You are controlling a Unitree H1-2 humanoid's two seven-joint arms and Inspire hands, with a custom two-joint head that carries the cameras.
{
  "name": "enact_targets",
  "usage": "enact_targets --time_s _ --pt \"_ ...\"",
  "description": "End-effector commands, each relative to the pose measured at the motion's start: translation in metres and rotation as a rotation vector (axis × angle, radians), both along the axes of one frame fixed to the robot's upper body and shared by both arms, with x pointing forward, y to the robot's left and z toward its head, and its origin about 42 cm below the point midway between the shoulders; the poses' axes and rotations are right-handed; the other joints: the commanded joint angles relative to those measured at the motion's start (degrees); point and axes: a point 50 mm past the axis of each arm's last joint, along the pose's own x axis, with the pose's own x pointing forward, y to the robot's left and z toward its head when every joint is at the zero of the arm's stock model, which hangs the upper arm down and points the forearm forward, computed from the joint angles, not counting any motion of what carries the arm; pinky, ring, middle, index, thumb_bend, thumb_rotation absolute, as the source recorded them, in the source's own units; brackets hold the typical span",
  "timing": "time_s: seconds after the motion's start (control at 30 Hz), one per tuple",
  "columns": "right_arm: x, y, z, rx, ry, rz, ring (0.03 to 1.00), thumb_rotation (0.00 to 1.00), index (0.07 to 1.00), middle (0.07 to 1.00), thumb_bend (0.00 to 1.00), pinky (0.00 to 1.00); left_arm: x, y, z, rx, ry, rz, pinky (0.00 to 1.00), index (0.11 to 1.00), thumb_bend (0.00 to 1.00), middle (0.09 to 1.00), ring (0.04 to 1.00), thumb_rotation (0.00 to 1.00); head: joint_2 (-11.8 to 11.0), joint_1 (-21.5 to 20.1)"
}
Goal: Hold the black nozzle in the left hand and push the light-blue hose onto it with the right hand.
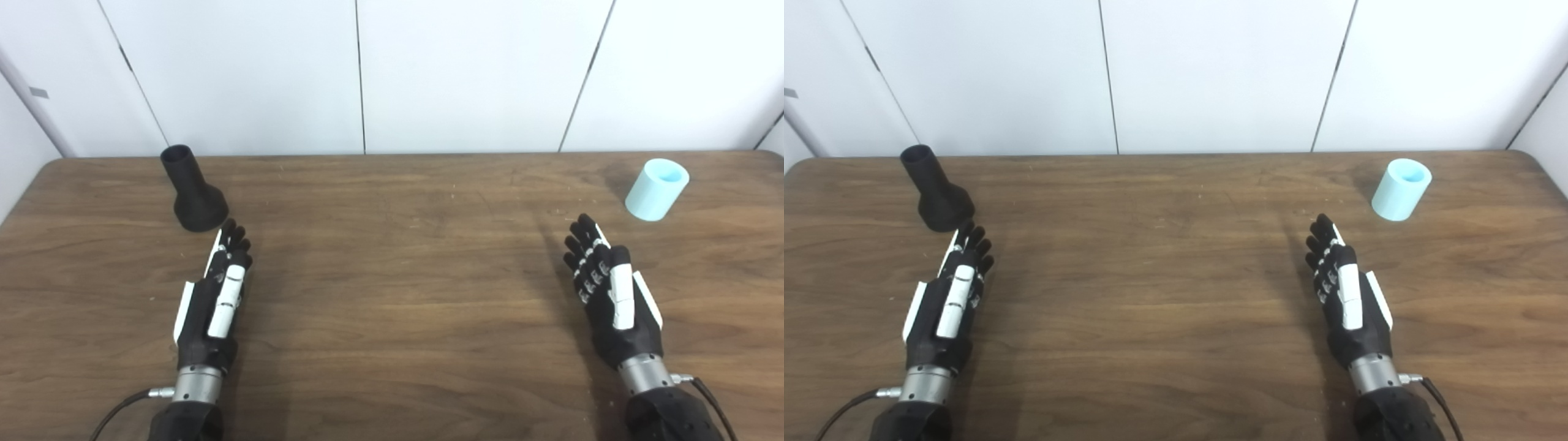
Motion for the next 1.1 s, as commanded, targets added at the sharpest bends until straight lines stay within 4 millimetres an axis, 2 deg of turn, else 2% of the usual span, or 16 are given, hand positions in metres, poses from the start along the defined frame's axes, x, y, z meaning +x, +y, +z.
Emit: enact_targets --time_s 0.0,1.07 --pt "0.0052 -0.0003 0.0133 -0.002 -0.057 -0.001 1.000 0.97 0.986 0.986 0.51 1.00 -0.0046 -0.0001 -0.0049 -0.002 0.004 -0.003 1.00 0.976 0.52 0.990 0.995 0.78 0.0 0.0" --pt "0.0034 0.0001 0.0156 -0.007 -0.058 0.001 1.000 0.97 0.988 0.984 0.51 1.00 -0.0052 0.0003 -0.0039 -0.002 0.008 0.004 1.00 0.967 0.52 0.978 0.987 0.78 0.1 -0.2"
